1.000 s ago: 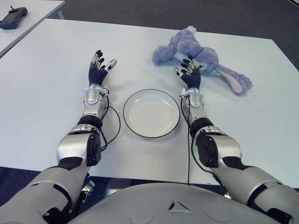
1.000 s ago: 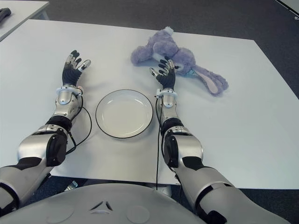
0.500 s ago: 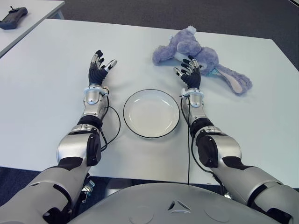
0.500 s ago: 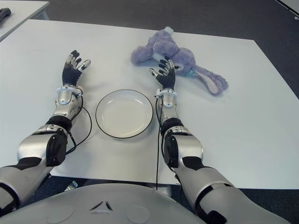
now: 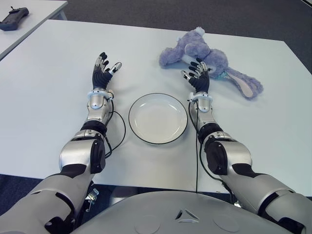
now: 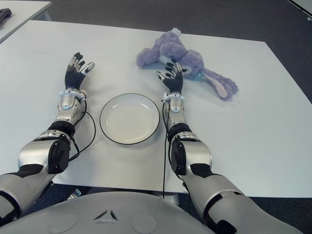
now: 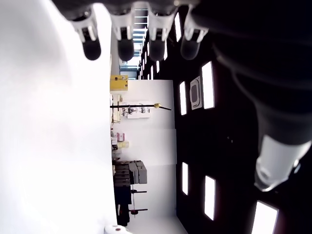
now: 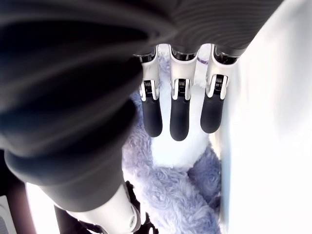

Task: Put the doll into the plate.

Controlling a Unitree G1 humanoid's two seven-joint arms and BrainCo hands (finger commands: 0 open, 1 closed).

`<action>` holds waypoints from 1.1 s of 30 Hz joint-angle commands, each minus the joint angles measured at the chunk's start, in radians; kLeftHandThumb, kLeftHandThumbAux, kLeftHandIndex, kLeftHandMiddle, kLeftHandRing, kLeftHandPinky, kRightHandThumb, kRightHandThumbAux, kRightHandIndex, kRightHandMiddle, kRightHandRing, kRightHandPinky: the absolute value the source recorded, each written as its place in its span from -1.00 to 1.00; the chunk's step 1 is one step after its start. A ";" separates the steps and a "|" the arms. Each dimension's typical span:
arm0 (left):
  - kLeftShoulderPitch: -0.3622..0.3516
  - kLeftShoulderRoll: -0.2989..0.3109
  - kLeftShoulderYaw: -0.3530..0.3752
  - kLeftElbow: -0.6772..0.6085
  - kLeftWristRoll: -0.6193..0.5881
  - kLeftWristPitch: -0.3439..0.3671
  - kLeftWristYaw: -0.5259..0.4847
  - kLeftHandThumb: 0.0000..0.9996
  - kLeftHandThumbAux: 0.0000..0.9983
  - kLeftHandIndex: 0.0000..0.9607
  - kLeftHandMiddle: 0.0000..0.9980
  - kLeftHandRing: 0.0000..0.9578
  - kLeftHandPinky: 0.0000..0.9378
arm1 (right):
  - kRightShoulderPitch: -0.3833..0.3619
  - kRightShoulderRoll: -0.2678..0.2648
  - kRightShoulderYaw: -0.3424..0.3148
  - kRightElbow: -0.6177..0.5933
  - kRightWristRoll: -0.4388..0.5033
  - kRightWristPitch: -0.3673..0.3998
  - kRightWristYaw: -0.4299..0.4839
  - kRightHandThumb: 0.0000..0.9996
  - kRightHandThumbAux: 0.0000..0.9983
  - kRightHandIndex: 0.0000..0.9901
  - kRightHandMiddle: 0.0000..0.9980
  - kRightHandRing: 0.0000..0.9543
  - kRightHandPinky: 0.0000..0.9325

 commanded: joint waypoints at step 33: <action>0.211 -0.066 0.004 0.140 -0.003 0.127 0.007 -1.00 0.26 -1.00 -0.96 -1.00 -1.00 | 0.247 0.092 0.110 0.079 -0.051 -0.231 -0.167 -0.62 0.54 -0.74 -0.54 -0.51 -0.50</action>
